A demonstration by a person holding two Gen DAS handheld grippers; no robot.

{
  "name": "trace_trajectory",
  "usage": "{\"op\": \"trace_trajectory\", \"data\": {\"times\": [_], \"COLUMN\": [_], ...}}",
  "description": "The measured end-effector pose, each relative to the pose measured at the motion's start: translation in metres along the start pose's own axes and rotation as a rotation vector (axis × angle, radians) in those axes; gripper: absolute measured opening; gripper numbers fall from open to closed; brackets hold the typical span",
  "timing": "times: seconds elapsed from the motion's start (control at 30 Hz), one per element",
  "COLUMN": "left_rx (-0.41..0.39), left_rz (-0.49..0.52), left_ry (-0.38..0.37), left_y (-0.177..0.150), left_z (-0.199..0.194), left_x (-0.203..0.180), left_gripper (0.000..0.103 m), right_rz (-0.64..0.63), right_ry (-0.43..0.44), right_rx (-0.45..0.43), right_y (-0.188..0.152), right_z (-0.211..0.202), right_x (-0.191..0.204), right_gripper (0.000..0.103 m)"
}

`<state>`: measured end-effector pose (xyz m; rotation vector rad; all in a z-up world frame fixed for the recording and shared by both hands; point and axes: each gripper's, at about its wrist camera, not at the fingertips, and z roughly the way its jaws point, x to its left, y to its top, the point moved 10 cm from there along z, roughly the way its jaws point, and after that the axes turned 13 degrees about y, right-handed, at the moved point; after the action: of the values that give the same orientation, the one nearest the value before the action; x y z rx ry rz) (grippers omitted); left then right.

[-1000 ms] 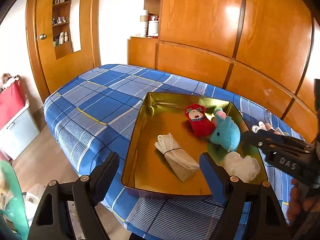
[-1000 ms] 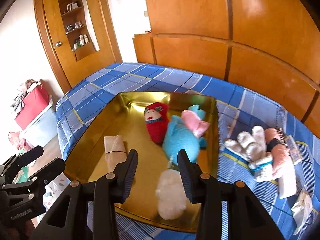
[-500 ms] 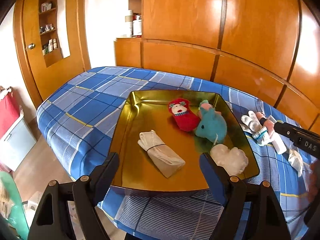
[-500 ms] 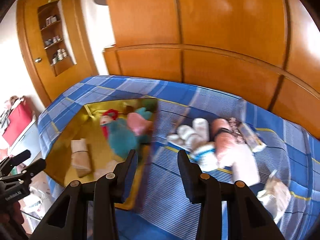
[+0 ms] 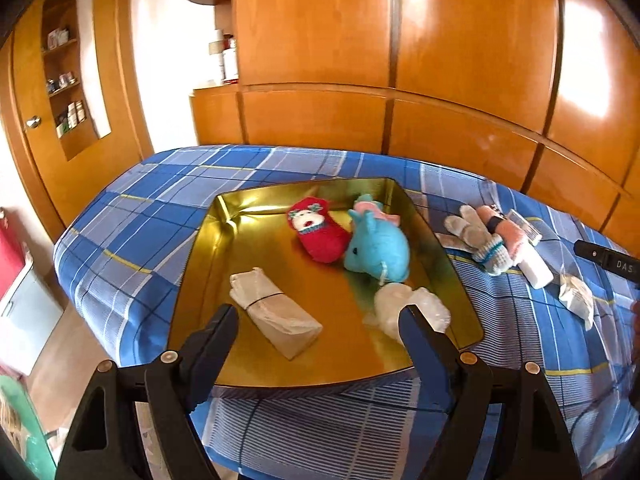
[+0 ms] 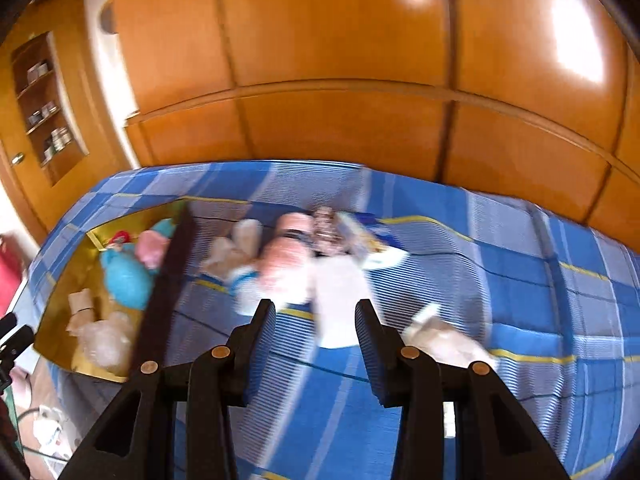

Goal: Organize soft objects
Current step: 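Move the left tool toward the white foam pad while the right tool moves toward the printed plastic packet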

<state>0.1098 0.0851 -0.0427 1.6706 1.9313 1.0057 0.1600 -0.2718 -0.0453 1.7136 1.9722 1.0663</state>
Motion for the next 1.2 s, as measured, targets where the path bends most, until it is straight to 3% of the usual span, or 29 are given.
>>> {"op": "trace_trajectory", "data": {"times": [0.37, 0.57, 0.9, 1.2], "left_rx": [-0.011, -0.019, 0.018, 0.144], "left_rz": [0.091, 0.156, 0.256, 0.311], "left_ry": [-0.056, -0.096, -0.229, -0.344], "left_y": [0.005, 0.011, 0.014, 0.002], "left_z": [-0.007, -0.013, -0.016, 0.002], "left_x": [-0.045, -0.079, -0.157, -0.231], "left_gripper": [0.083, 0.083, 0.083, 0.083], "right_rz": [0.143, 0.323, 0.478, 0.492], "right_ry": [-0.155, -0.156, -0.139, -0.112], "right_rx": [0.000, -0.030, -0.069, -0.081], "right_y": [-0.021, -0.039, -0.044, -0.040], "right_z": [-0.022, -0.025, -0.035, -0.039], "right_x": [-0.104, -0.148, -0.171, -0.167], "right_gripper": [0.041, 0.041, 0.041, 0.041]}}
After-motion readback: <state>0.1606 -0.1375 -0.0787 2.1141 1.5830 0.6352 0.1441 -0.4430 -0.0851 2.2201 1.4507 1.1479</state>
